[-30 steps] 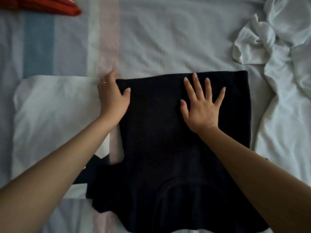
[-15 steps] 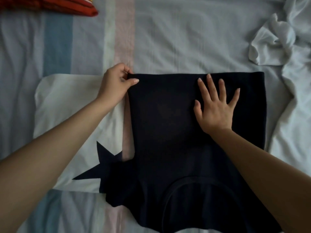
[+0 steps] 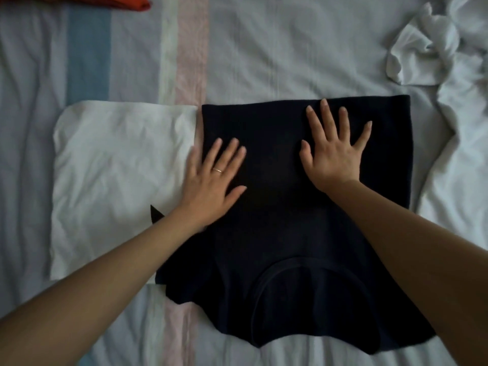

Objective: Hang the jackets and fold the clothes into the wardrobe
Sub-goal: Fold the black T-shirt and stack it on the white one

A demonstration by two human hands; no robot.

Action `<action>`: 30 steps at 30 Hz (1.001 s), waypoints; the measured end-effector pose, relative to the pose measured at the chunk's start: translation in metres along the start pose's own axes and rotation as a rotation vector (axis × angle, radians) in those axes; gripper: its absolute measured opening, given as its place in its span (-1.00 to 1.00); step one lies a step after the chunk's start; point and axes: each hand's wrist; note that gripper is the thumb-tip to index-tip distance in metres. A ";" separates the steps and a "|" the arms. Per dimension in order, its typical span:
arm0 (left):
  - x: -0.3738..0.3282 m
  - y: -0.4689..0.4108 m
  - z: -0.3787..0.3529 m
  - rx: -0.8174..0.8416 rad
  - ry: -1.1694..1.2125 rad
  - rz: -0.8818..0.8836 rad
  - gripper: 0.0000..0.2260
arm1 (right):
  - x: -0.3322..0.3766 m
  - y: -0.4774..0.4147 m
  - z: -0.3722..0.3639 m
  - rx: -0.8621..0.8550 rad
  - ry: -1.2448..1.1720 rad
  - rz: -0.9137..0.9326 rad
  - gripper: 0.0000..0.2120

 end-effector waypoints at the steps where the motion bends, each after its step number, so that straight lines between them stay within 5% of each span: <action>1: 0.005 0.003 -0.004 0.025 0.003 0.055 -0.35 | 0.001 -0.001 0.001 0.019 0.009 0.004 -0.41; 7: -0.022 0.005 0.012 0.089 0.144 0.266 -0.33 | 0.027 0.015 0.015 0.078 0.044 -0.140 -0.38; 10: -0.061 0.029 0.009 0.030 0.164 0.120 -0.35 | 0.026 0.075 0.005 0.029 0.000 0.056 -0.41; 12: -0.077 0.052 -0.010 0.105 0.127 0.017 -0.33 | -0.004 0.126 -0.014 0.120 0.046 0.148 -0.43; 16: -0.079 0.077 -0.022 0.193 0.170 0.099 -0.33 | -0.086 0.204 -0.025 0.198 0.019 0.092 -0.44; 19: -0.098 0.078 -0.007 0.175 0.260 0.156 -0.31 | -0.114 0.229 -0.003 0.043 -0.186 0.064 -0.57; 21: -0.115 0.078 0.001 0.118 0.281 0.131 -0.31 | -0.123 0.225 0.003 -0.012 -0.308 -0.159 -0.59; 24: -0.147 0.084 0.007 0.062 0.337 0.016 -0.31 | -0.134 0.204 0.008 0.138 -0.753 -0.447 -0.66; 30: -0.218 0.105 0.002 0.143 0.401 -0.349 -0.36 | -0.150 0.205 0.021 0.284 -1.219 -0.510 -0.93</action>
Point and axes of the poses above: each hand's wrist, its own y-axis away from the middle knuckle, its own z-axis out of the back of the hand, x = y × z, and after that the axes turned 11 degrees about x, right-handed
